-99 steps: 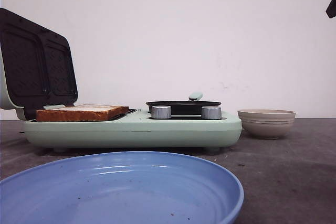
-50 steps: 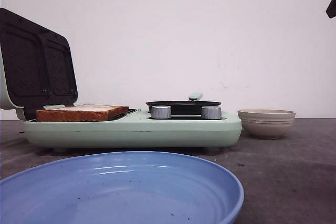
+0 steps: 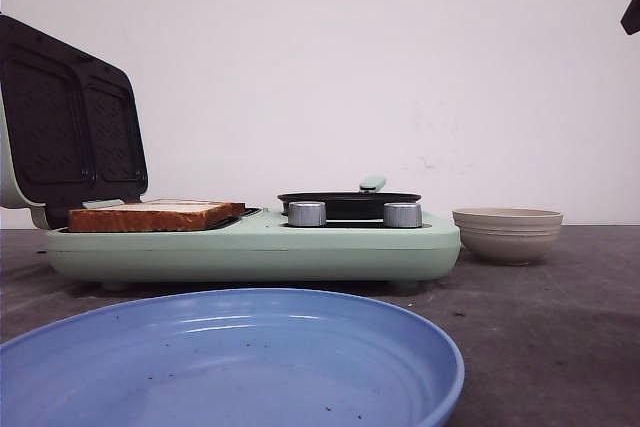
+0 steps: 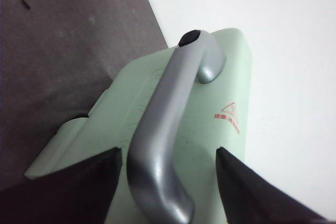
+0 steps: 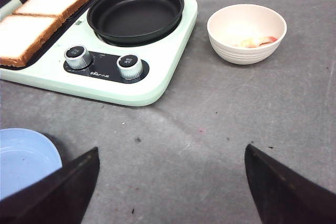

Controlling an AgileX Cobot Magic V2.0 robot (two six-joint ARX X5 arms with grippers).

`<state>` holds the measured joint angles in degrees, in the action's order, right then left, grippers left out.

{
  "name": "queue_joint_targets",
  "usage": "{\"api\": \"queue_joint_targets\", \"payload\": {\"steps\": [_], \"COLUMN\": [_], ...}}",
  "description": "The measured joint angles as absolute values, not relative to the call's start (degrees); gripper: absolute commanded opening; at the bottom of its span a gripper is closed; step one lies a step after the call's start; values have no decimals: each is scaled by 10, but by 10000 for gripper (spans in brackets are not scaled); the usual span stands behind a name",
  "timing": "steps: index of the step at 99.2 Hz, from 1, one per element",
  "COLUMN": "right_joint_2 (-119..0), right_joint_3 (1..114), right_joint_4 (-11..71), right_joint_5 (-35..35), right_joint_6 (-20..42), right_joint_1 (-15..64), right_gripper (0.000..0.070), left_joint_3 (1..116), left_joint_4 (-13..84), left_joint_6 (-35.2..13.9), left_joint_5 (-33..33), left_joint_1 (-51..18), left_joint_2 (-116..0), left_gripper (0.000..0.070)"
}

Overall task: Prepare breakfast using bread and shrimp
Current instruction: 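Move the left gripper to the sandwich maker lid handle and grasp it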

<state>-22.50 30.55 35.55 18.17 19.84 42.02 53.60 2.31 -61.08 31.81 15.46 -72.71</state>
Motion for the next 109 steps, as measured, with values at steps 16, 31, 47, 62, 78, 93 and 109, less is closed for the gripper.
{"api": "queue_joint_targets", "payload": {"steps": [16,31,47,62,78,93,109], "right_joint_2": [-225,-225,-225,-225,-225,-225,-225], "right_joint_3": [305,305,305,305,305,305,305], "right_joint_4": [356,356,356,356,356,356,356], "right_joint_5": [182,182,182,182,182,182,182], "right_joint_6": [198,198,198,198,198,198,198], "right_joint_1": [420,420,420,420,420,420,420], "right_gripper": [540,540,540,540,540,540,540], "left_joint_3": [536,536,536,536,536,536,536], "left_joint_4": [23,23,23,25,28,27,19], "left_joint_6": [-611,-611,-611,-610,-610,-610,-609], "left_joint_5": [312,303,300,299,298,297,297], "left_joint_1": [155,155,155,155,155,150,142], "left_joint_2": [-727,-727,-727,-727,-729,-729,-731], "left_gripper": [300,277,178,144,99,97,54]}}
